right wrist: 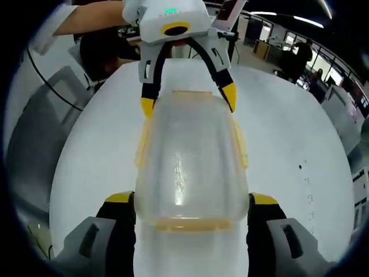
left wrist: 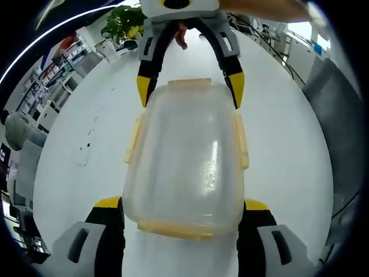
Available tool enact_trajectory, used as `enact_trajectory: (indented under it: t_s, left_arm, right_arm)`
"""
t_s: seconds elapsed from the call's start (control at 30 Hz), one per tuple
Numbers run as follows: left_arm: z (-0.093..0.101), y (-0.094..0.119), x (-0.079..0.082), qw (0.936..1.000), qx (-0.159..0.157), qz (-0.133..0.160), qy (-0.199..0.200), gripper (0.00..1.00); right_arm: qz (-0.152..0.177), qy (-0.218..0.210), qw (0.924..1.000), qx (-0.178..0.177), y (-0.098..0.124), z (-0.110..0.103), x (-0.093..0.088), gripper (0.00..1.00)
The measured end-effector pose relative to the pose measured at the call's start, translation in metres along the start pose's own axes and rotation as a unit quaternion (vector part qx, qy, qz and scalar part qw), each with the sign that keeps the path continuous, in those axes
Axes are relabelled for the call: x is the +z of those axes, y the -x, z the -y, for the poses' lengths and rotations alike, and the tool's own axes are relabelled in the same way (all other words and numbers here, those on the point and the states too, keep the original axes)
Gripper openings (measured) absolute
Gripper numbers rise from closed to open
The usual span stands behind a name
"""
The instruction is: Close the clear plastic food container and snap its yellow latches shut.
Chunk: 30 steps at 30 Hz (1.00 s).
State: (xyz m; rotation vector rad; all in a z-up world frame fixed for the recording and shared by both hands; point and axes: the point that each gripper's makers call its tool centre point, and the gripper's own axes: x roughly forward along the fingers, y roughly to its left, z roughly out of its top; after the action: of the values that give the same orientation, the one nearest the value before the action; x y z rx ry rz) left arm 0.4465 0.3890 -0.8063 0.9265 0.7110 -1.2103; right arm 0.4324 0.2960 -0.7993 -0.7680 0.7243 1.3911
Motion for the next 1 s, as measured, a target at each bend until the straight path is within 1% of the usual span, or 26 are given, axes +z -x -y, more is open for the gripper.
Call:
enact_trajectory:
  t_s: [0.17, 0.43, 0.57, 0.63, 0.67, 0.7, 0.77, 0.8, 0.83, 0.93, 1.0]
  left_arm:
    - [-0.001, 0.000, 0.000, 1.0000, -0.002, 0.005, -0.001, 0.77]
    - [-0.001, 0.001, 0.001, 0.9999, 0.002, 0.012, -0.002, 0.77]
    - [-0.001, 0.001, 0.000, 0.9999, 0.012, 0.004, -0.008, 0.77]
    - [-0.001, 0.002, 0.001, 0.9998, 0.016, 0.005, -0.011, 0.77]
    - [-0.002, 0.003, 0.001, 0.9996, 0.022, 0.004, -0.016, 0.78]
    - [-0.005, 0.005, 0.000, 0.9992, 0.036, 0.000, -0.020, 0.81]
    - [-0.007, 0.008, 0.001, 0.9990, 0.041, 0.003, -0.017, 0.87]
    - [-0.008, 0.011, 0.002, 0.9988, 0.048, 0.011, -0.006, 0.92]
    - [-0.010, 0.013, 0.003, 0.9984, 0.055, 0.013, 0.005, 0.95]
    - [-0.010, 0.022, 0.003, 0.9961, 0.071, 0.022, 0.047, 0.99]
    - [-0.008, 0.027, 0.012, 0.9898, 0.084, 0.059, 0.098, 0.99]
  right_arm:
    - [0.004, -0.003, 1.0000, -0.002, 0.001, 0.000, 0.000, 0.77]
    - [0.000, -0.007, 0.9999, -0.010, 0.002, -0.001, 0.000, 0.77]
    - [-0.010, -0.009, 0.9997, -0.023, 0.004, 0.001, -0.001, 0.77]
    - [-0.007, -0.012, 0.9995, -0.030, 0.007, 0.004, 0.001, 0.78]
    - [-0.006, -0.019, 0.9993, -0.031, 0.008, 0.004, 0.001, 0.81]
    - [-0.002, -0.035, 0.9989, -0.030, 0.010, 0.004, 0.002, 0.84]
    - [0.005, -0.044, 0.9984, -0.034, 0.013, 0.004, 0.004, 0.91]
    - [0.011, -0.047, 0.9981, -0.040, 0.016, 0.004, 0.005, 0.92]
    - [0.012, -0.049, 0.9979, -0.041, 0.017, 0.004, 0.006, 0.94]
    - [0.024, -0.053, 0.9967, -0.056, 0.023, 0.003, 0.009, 0.98]
    - [0.037, -0.058, 0.9960, -0.056, 0.029, 0.001, 0.015, 0.98]
